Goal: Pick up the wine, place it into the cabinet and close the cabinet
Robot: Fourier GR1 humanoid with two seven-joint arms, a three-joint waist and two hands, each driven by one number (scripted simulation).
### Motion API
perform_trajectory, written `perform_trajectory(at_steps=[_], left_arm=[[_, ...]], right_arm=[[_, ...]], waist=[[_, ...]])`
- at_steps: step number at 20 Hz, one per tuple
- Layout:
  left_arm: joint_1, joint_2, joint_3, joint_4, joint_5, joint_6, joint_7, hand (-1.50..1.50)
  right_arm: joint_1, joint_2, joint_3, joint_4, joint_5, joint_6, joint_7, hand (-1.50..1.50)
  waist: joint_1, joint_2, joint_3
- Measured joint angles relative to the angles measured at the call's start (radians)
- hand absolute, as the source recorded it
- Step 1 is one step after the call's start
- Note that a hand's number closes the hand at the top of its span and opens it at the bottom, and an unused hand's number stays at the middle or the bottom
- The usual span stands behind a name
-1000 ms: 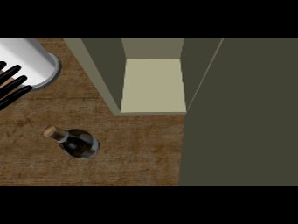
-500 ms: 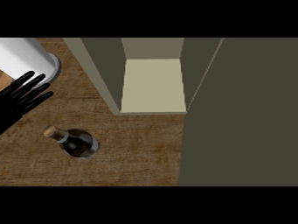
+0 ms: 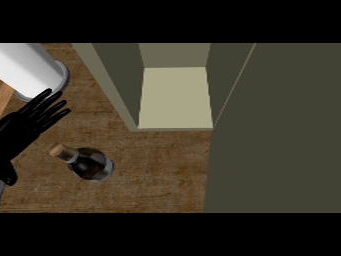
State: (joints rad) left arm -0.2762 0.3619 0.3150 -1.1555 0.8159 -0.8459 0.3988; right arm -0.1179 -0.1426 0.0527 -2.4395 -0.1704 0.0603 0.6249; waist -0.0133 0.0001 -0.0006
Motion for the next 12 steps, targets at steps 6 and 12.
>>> perform_trajectory(at_steps=[6,12], left_arm=[[-0.042,-0.021,0.003,0.127,-0.118,-0.047,-0.102,-1.50],[-0.033,-0.050,-0.015,0.170,-0.207,-0.084,-0.187,-1.50]], right_arm=[[0.024,0.006,-0.005,-0.001,0.001,0.021,-0.021,-1.50],[0.040,0.003,-0.020,-0.002,0.001,0.042,-0.028,-1.50]], waist=[[-0.002,0.000,0.000],[0.001,0.000,0.000]])
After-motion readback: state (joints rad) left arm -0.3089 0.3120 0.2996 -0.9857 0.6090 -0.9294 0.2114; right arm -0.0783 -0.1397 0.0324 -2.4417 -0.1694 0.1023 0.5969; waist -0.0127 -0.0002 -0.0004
